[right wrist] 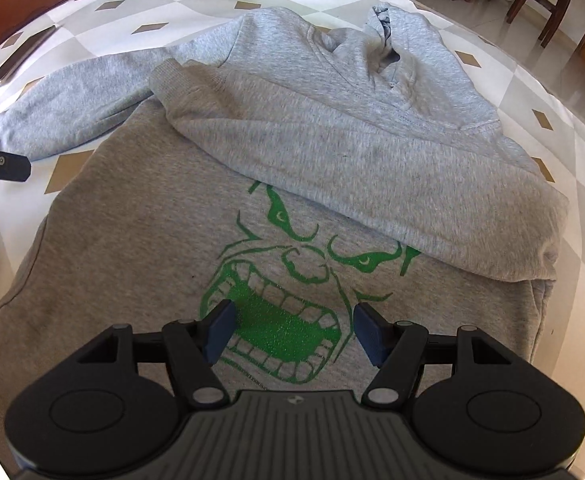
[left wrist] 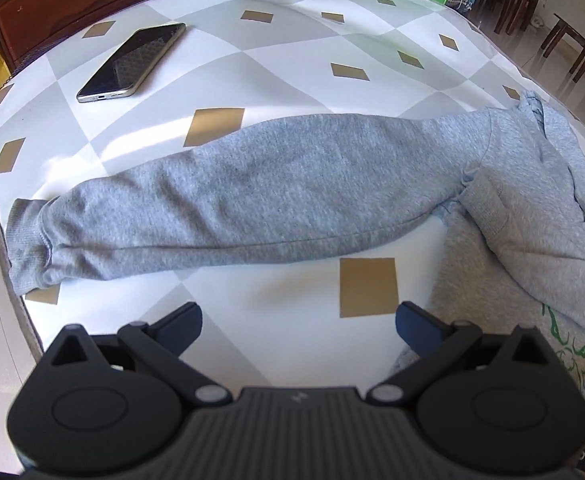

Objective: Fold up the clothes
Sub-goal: 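Move the left gripper toward the cuff of the sleeve nearest it, then close the left gripper on the ribbed sleeve cuff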

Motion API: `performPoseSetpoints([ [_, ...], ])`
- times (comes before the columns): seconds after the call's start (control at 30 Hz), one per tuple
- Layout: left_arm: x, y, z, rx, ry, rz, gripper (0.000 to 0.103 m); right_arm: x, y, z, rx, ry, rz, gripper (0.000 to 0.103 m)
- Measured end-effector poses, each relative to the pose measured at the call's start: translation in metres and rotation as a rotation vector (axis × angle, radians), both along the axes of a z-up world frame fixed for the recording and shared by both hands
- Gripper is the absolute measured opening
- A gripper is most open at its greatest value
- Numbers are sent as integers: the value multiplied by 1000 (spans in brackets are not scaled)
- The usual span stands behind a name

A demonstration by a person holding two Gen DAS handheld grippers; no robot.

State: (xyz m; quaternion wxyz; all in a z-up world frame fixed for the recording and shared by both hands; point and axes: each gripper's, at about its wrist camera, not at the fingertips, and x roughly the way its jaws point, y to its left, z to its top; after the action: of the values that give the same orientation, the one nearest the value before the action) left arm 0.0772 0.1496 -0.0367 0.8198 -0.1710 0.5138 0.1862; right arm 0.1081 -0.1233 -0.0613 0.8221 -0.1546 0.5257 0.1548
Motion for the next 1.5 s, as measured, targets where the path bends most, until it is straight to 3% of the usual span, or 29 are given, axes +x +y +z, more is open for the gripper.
performPoseSetpoints([
  [0.33, -21, 57, -6, -6, -31, 203, 103, -27, 7, 1, -23, 20, 20, 63],
  [0.5, -27, 79, -12, -22, -37, 279, 103, -43, 15, -2, -58, -15, 32, 64],
  [0.97, -42, 122, -22, -104, -93, 431, 102, -46, -1, -7, 42, -4, -101, 69],
  [1.3, -42, 133, -28, -100, -98, 480, 102, -49, -3, -9, 50, -19, -114, 72],
  [1.5, -37, 127, -26, -87, -123, 462, 99, -49, -3, -10, 51, -24, -113, 73],
])
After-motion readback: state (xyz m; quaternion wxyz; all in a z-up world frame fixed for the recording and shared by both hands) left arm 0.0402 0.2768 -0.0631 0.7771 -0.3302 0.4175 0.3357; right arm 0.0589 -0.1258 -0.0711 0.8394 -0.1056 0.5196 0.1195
